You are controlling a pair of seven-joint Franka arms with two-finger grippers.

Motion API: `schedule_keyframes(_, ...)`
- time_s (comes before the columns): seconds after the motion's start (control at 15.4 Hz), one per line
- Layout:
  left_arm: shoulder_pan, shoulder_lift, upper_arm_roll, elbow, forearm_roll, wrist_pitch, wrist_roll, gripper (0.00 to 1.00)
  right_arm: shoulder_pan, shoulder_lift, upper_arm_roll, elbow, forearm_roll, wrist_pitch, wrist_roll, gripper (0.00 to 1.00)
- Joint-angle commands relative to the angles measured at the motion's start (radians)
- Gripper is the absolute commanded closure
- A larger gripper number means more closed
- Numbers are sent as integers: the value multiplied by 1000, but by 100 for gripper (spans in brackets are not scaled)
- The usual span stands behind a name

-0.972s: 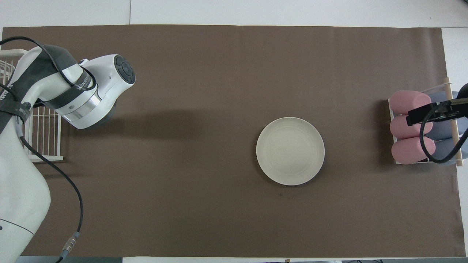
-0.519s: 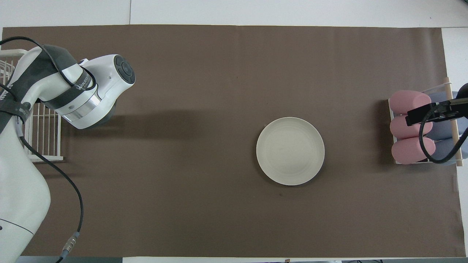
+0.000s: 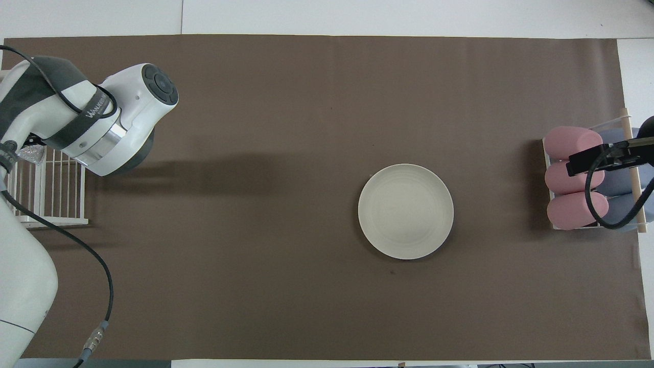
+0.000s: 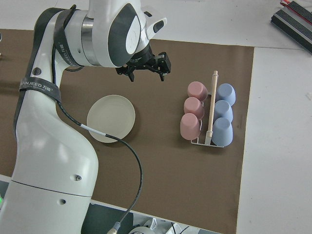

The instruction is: Wipe plate with sponge

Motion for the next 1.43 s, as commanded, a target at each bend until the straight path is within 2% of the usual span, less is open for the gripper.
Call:
schedule_keyframes(0.0,60,-130,-7,-6,-163,52,101,0,9,7,7,15,-17,-8,23,0)
schedule_keyframes(0.32,85,-268,4,12,-427,46,190,0,9,7,7,15,-17,-7,25,0)
schedule_keyframes(0.52,149,-401,4,8,-678,12,347,0,9,7,7,15,-17,-7,25,0)
schedule_keyframes(0.71,193,-469,5,2,-852,-56,490,0,9,7,7,15,-17,-7,25,0)
schedule_keyframes(0.91,180,-478,4,-27,-907,-48,537,0,9,7,7,15,-17,-7,25,0)
schedule_keyframes(1.1,159,-475,14,-47,-941,15,530,0,9,7,7,15,-17,-7,25,0)
schedule_keyframes(1.36,108,-416,90,-20,-1015,29,514,0,9,7,7,15,-17,-7,25,0)
